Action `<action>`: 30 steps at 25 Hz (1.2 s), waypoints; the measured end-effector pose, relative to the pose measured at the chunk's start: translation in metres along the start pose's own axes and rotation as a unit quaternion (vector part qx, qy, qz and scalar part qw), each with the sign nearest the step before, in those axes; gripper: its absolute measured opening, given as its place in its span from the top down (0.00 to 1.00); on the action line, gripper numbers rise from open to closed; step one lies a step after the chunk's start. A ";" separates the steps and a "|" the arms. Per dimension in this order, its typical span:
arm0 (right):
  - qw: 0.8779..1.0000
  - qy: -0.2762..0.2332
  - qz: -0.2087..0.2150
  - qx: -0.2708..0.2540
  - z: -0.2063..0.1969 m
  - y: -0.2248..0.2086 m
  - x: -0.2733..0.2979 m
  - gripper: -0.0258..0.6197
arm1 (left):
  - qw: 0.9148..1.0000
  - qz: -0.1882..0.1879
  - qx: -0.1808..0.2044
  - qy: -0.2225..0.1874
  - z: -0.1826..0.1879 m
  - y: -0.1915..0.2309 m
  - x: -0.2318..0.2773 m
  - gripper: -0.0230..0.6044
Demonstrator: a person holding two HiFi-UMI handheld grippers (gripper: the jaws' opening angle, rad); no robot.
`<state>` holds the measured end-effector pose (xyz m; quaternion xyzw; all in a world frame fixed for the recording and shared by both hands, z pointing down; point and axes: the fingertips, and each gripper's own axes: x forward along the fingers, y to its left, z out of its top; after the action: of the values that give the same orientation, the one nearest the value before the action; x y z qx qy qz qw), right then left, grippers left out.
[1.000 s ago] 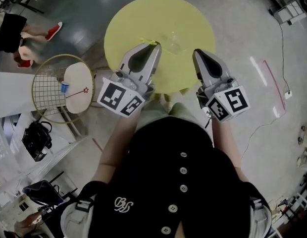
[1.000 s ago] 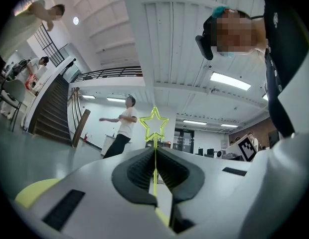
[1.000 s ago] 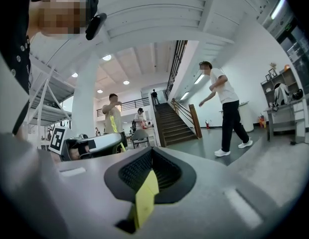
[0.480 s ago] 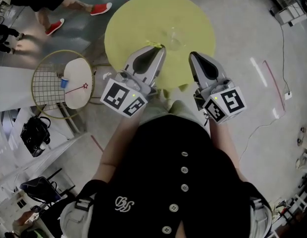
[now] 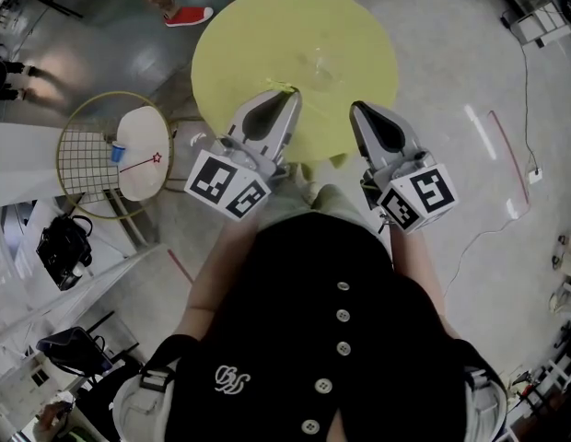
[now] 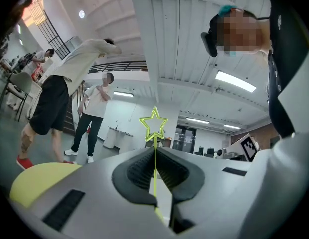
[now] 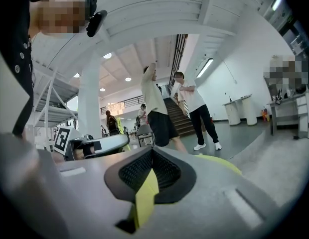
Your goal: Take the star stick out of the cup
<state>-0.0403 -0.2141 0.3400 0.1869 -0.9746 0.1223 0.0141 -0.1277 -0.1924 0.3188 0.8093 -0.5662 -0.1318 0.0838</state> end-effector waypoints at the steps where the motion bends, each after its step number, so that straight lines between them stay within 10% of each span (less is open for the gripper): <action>1: 1.000 0.002 0.000 0.001 -0.001 -0.001 0.000 0.96 | 1.000 0.000 0.000 0.000 0.000 0.000 0.000 0.94; 30: 0.999 0.032 0.005 -0.018 -0.017 0.002 0.005 0.96 | 0.999 -0.018 -0.021 0.025 -0.018 -0.002 0.012 0.94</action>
<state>-0.0459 -0.2096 0.3562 0.1781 -0.9765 0.1112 0.0479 -0.1165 -0.2029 0.3344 0.8205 -0.5464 -0.1247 0.1129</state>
